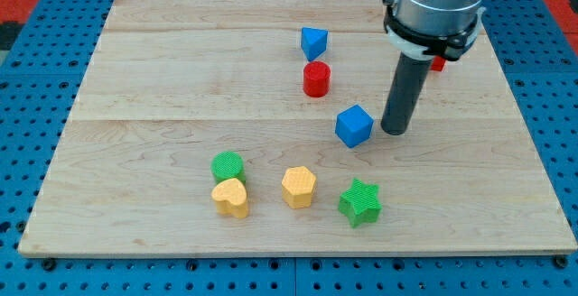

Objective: Push the blue cube below the red circle

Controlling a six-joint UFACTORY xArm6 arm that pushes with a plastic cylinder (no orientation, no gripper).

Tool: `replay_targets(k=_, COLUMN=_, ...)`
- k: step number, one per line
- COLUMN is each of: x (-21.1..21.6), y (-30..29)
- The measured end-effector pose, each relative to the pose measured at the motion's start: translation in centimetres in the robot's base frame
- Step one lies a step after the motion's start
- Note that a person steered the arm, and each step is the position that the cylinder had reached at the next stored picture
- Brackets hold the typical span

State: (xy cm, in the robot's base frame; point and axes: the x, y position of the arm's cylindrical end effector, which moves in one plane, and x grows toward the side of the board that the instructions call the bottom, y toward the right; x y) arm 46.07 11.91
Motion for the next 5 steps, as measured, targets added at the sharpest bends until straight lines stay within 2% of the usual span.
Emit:
replay_targets(k=2, x=4.0, y=-6.0)
replay_targets(k=3, x=5.4, y=-6.7)
replay_targets(k=5, x=3.2, y=-7.0)
